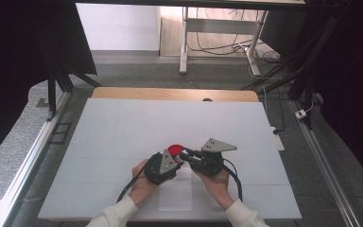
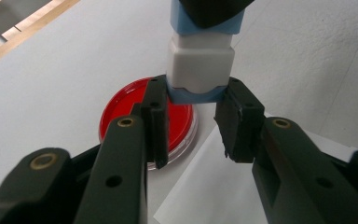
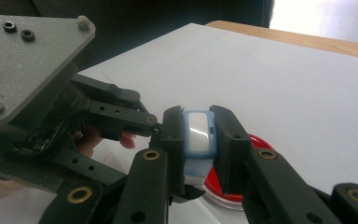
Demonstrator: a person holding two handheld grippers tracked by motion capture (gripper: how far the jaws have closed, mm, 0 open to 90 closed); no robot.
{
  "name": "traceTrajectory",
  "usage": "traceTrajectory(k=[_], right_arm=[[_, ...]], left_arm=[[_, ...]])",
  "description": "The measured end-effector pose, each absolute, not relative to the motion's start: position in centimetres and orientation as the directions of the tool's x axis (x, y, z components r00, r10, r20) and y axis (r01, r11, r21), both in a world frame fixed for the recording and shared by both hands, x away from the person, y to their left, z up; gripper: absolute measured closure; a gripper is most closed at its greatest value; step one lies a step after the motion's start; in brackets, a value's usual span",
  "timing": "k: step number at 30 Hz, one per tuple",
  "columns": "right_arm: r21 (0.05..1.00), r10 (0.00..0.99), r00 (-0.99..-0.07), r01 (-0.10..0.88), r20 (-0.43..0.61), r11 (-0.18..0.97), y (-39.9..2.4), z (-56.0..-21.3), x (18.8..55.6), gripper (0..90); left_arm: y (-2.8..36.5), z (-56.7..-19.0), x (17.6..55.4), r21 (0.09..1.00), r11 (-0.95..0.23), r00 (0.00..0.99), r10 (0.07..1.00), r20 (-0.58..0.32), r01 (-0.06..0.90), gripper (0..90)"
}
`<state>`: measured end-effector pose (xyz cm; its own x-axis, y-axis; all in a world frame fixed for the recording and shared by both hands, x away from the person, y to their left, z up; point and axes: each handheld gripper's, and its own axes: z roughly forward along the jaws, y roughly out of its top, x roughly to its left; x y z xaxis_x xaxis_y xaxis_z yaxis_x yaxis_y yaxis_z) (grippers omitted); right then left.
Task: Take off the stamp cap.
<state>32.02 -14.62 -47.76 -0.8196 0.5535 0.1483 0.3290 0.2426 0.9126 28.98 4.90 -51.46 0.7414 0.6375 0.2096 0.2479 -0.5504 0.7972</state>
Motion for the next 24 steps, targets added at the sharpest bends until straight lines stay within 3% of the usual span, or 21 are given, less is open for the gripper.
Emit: traceTrajectory(k=[24], right_arm=[[0.909,0.565,-0.816,0.319,0.12,0.268,-14.31,-47.89,31.85,75.1]], left_arm=[[4.92,-51.65,29.03,0.781,-0.579,0.742,0.625,0.243,0.232,65.6]])
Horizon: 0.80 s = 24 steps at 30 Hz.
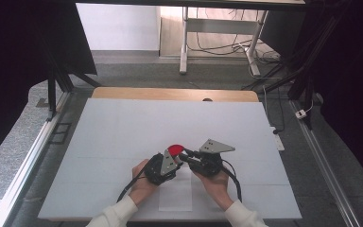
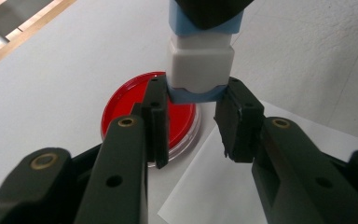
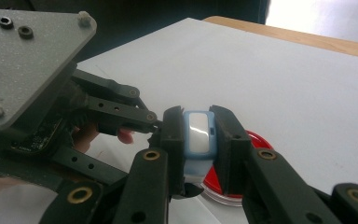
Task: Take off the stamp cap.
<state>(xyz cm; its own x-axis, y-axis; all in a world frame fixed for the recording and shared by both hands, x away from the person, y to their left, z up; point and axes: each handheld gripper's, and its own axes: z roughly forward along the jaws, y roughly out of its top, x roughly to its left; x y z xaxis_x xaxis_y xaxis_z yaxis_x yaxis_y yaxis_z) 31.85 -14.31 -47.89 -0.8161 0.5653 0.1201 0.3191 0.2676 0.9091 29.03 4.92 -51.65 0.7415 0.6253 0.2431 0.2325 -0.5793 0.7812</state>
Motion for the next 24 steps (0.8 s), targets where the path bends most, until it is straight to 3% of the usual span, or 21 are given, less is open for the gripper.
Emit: traceTrajectory(k=[24], right_arm=[[0.903,0.569,-0.812,0.334,0.129,0.271,-14.32,-47.94,31.91,75.2]], left_arm=[[4.9,-51.84,29.08,0.775,-0.592,0.744,0.616,0.258,0.221,65.8]])
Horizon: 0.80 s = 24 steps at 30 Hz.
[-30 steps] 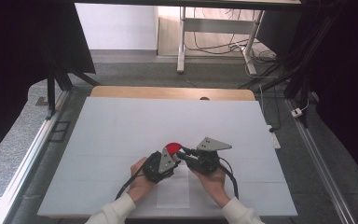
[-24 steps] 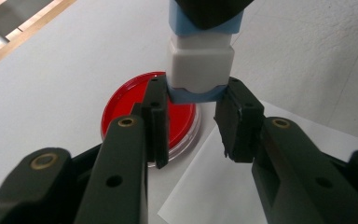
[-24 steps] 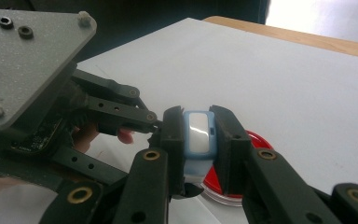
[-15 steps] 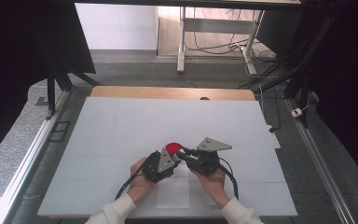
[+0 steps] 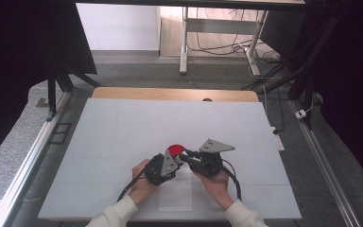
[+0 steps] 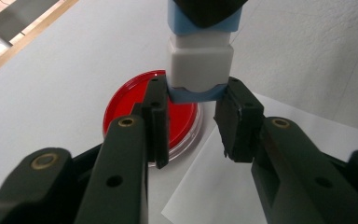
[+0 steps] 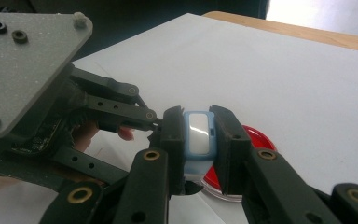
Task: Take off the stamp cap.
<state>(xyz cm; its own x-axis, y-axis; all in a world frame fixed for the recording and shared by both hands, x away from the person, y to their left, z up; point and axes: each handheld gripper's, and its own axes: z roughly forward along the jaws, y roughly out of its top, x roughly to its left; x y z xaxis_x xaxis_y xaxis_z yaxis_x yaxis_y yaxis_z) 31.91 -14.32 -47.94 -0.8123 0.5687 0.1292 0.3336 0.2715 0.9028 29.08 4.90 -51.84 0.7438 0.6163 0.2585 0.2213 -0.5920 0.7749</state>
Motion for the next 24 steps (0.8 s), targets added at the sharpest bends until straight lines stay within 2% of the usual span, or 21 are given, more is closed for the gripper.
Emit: traceTrajectory(k=[6,13,16,18,20,24], right_arm=[[0.902,0.58,-0.803,0.341,0.134,0.264,-14.3,-48.1,31.8,75.2],[0.885,0.567,-0.813,0.355,0.134,0.3,-14.3,-47.9,32.1,75.2],[0.884,0.566,-0.813,0.359,0.139,0.298,-14.3,-47.9,32.1,75.4],[0.903,0.592,-0.801,0.315,0.088,0.292,-14.7,-47.3,32.0,75.4],[0.911,0.6,-0.792,0.321,0.11,0.257,-15.6,-46.4,32.2,75.4],[0.911,0.605,-0.788,0.327,0.115,0.252,-16.4,-46.2,32.4,75.4]], left_arm=[[5.1,-52.0,29.2,0.785,-0.57,0.754,0.62,0.219,0.241,65.8],[4.8,-52.1,29.0,0.76,-0.616,0.755,0.595,0.275,0.208,65.9],[4.7,-52.6,29.2,0.715,-0.666,0.759,0.574,0.306,0.215,66.1],[5.1,-53.2,29.5,0.723,-0.64,0.76,0.597,0.257,0.258,66.1],[5.7,-52.9,29.8,0.752,-0.6,0.756,0.617,0.219,0.272,66.0],[5.9,-52.4,29.6,0.783,-0.567,0.753,0.625,0.205,0.258,66.0]])
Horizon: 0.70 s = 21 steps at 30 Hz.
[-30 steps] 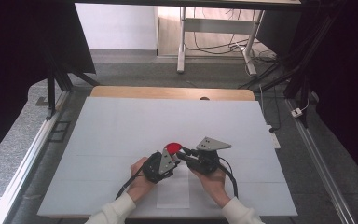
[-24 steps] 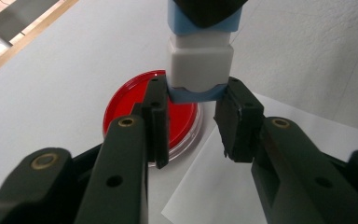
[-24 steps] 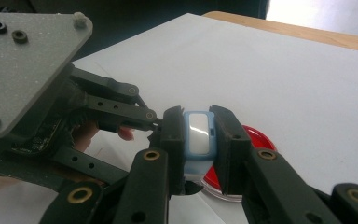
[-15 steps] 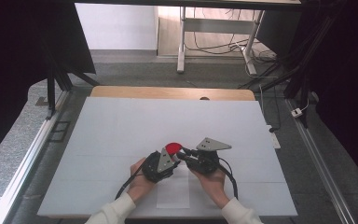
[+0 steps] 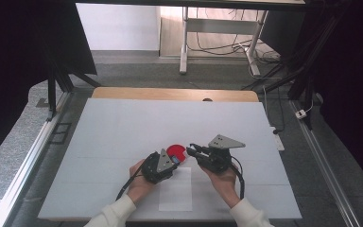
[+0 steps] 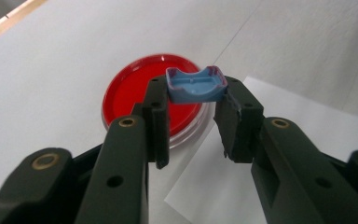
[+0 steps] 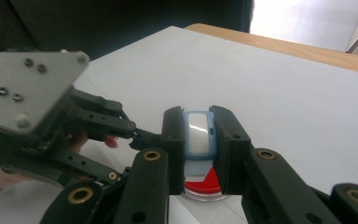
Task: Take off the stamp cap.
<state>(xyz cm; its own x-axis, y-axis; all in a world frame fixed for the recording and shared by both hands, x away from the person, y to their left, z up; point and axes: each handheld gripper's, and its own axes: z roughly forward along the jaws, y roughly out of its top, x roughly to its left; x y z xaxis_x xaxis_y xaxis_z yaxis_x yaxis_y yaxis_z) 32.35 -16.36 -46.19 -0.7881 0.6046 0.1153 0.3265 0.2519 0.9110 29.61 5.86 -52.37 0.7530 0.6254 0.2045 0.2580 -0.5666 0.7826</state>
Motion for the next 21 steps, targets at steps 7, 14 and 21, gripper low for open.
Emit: traceTrajectory(k=[7,14,21], right_arm=[[0.911,0.594,-0.794,0.331,0.127,0.247,-16.3,-46.3,32.4,75.3],[0.906,0.589,-0.797,0.338,0.132,0.254,-16.1,-46.7,32.5,75.3],[0.908,0.591,-0.795,0.337,0.134,0.247,-16.2,-46.7,32.5,75.3]], left_arm=[[6.2,-52.2,29.6,0.798,-0.542,0.753,0.632,0.182,0.262,65.8],[6.8,-51.9,29.5,0.807,-0.535,0.744,0.64,0.192,0.252,65.6],[7.2,-51.8,29.6,0.81,-0.527,0.738,0.648,0.186,0.258,65.5]])
